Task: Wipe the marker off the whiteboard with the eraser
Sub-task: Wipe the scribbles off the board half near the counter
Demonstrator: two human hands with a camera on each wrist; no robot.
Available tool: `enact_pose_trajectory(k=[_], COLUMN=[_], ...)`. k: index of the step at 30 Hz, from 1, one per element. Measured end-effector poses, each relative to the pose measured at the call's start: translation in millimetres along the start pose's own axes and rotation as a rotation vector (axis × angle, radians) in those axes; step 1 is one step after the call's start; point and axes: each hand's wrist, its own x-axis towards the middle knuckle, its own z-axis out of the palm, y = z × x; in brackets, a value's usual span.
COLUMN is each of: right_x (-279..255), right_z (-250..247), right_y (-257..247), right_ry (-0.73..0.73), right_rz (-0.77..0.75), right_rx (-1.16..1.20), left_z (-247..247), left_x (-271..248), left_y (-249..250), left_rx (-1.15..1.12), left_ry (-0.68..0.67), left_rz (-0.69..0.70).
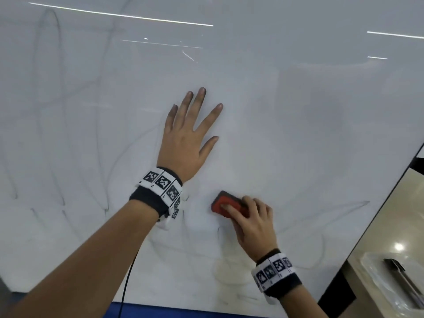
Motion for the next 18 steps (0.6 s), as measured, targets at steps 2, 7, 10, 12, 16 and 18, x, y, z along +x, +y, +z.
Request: enact_pose_trajectory(k=[2,7,10,12,16,18], right_x=[24,90,58,8,-30,-4], right_z=[-22,-72,-24,12,17,-6], right_y=[18,70,30,-1,6,26], right_ry=[0.125,0.582,0.446,0.181,-0.06,0.093], right_rz=[0.078,0.513,0.418,0.193,-0.013,0.082], right_rx=[0.004,0.169,0.144,0.105,0.059,0.095], left_z=[1,5,8,8,7,8], left_x=[0,-1,-2,-2,-4,-4], left_y=[-1,2,5,5,2,1], left_rx=[-0.001,-0.017,-0.017,-0.02,-0.018,-0.009], left_ry=[0.008,0.02,0.026,0.027,0.032,0.05], left_rz=[0.005,-0.016,-0.035,-0.039,-0.022,-0.018])
